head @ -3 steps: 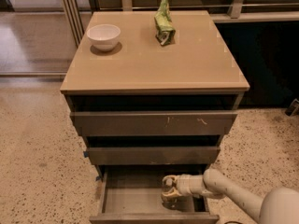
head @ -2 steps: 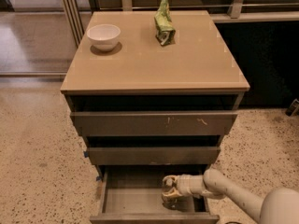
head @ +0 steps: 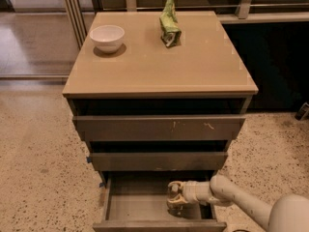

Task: Place water bottle into bottom drawer

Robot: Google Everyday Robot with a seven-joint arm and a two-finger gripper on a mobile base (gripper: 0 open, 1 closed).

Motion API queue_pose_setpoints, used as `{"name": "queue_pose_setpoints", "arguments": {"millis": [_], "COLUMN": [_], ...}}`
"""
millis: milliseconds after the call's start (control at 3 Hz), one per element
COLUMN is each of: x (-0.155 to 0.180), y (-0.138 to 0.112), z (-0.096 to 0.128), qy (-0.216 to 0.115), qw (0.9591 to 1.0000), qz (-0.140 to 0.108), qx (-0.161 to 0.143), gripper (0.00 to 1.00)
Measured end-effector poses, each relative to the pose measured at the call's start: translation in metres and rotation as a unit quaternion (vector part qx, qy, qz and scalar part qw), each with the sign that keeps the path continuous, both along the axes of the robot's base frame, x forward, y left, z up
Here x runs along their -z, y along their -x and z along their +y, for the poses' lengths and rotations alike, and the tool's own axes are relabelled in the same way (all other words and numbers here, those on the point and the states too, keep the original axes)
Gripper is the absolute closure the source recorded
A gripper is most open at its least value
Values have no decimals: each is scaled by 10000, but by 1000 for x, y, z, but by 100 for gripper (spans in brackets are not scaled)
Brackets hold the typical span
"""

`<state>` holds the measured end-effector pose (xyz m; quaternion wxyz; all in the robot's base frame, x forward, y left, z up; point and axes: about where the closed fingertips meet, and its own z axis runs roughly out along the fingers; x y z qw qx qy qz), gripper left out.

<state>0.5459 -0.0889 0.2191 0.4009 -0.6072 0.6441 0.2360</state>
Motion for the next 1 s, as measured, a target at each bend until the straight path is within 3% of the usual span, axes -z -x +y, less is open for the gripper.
{"name": "queue_pose_setpoints", "arguments": {"millis": [333, 667, 1000], "x": [0, 0, 0], "y": [0, 0, 0], "z": [0, 0, 0], "qy": [0, 0, 0], "qw": [10000, 10000, 10000], "qz": [0, 0, 0], "qx": [0, 0, 0], "gripper": [13, 0, 0]}}
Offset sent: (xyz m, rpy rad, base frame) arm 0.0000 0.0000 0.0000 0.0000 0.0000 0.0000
